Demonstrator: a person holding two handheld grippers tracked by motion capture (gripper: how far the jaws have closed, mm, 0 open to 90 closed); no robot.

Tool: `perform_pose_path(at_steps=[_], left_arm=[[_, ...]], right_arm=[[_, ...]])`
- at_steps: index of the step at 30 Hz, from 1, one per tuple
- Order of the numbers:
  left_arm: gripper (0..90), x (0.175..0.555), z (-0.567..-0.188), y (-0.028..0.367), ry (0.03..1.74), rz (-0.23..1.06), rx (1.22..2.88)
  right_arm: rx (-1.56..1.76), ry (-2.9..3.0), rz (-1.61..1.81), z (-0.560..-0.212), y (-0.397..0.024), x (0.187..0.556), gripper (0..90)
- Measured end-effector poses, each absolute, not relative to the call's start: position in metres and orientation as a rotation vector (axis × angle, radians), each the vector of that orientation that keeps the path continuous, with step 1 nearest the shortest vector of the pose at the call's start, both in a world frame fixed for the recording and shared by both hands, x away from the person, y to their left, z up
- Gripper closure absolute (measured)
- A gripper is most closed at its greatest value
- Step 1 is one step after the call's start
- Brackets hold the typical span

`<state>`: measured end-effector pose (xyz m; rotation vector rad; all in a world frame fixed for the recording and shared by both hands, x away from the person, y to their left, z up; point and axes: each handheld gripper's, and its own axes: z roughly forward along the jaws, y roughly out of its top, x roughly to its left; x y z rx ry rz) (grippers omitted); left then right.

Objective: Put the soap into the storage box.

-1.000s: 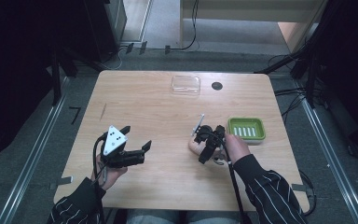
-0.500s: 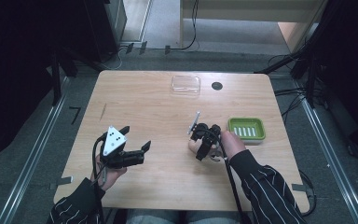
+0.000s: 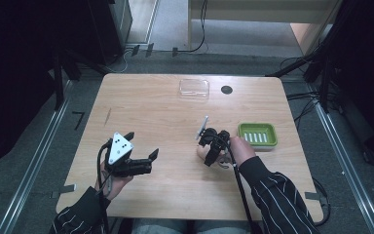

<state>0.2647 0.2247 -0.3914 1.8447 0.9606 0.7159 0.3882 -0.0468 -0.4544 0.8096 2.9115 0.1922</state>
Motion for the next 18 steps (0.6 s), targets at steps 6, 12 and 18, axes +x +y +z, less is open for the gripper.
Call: perform_pose_path(at_steps=[6, 12, 18], left_arm=[[9.2, 0.2634, -0.3905, 0.2237, 0.975, 0.736, 1.822], [7.8, 0.2658, -0.3945, 0.2217, 0.965, 0.720, 1.855], [7.9, 0.2684, -0.3976, 0.2225, 0.969, 0.711, 1.884]], right_arm=[[0.821, 2.907, 0.196, -0.4540, -0.0465, 0.3883, 17.5], [0.816, 2.904, 0.187, -0.4557, -0.0456, 0.3905, 17.8], [0.817, 2.924, 0.165, -0.4594, -0.0391, 0.3961, 21.1]])
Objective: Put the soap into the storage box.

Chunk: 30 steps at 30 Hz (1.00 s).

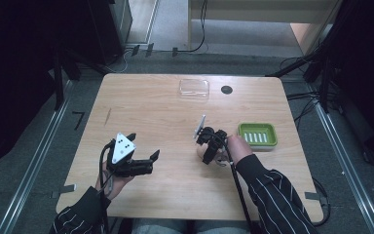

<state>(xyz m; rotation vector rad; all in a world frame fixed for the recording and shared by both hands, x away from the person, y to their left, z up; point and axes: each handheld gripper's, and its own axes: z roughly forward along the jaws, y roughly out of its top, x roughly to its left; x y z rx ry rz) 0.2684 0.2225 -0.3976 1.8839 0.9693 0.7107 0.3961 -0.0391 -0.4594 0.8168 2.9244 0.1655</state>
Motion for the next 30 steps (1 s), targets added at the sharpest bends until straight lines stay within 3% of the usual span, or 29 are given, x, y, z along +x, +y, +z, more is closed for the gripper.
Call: perform_pose_path(at_steps=[6, 30], left_arm=[[7.9, 0.268, -0.398, 0.223, 0.959, 0.701, 1.890], [8.8, 0.268, -0.398, 0.224, 0.926, 0.684, 1.925]], right_arm=[[0.805, 2.959, 0.156, -0.463, -0.035, 0.397, 32.4], [0.736, 2.972, 0.153, -0.449, -0.043, 0.393, 33.6]])
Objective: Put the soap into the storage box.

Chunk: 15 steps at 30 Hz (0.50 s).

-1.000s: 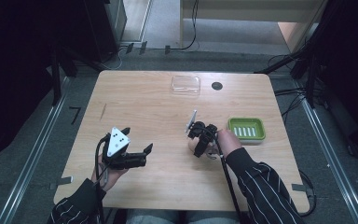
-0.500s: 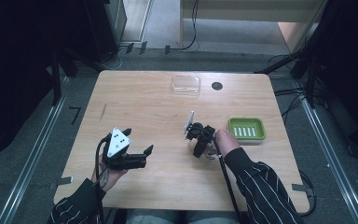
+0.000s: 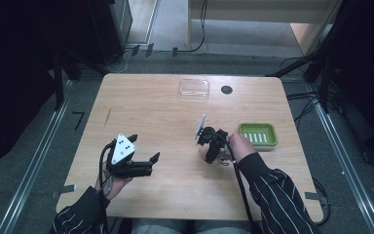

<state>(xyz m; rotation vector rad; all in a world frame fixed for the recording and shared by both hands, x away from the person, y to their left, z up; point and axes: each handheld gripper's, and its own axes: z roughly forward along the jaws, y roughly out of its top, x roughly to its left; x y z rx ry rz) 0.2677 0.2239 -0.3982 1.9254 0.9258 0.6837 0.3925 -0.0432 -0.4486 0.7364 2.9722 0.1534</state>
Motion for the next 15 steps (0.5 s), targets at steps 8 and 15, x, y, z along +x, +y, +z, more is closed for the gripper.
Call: perform_pose_path(at_steps=[8, 15], left_arm=[[8.8, 0.268, -0.399, 0.224, 0.932, 0.681, 1.932], [8.8, 0.269, -0.399, 0.224, 0.932, 0.681, 1.933]], right_arm=[[0.715, 2.971, 0.152, -0.442, -0.053, 0.390, 33.6], [0.712, 2.973, 0.140, -0.438, -0.060, 0.388, 33.6]])
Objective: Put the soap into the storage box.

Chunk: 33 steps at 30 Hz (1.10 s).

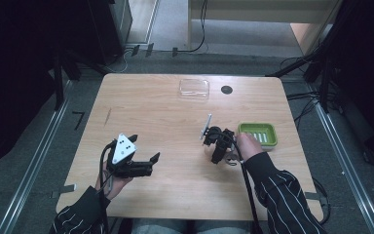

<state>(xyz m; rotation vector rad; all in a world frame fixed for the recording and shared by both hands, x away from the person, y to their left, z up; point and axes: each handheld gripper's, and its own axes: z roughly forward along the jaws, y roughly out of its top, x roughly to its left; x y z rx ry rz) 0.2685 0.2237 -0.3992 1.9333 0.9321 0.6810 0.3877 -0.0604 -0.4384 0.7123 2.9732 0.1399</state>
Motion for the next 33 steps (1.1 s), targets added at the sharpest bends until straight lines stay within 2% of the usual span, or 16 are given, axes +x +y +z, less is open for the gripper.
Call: perform_pose_path(at_steps=[33], left_arm=[[8.8, 0.268, -0.399, 0.224, 0.928, 0.687, 1.941]], right_arm=[[0.651, 2.987, 0.136, -0.423, -0.095, 0.382, 33.7]])
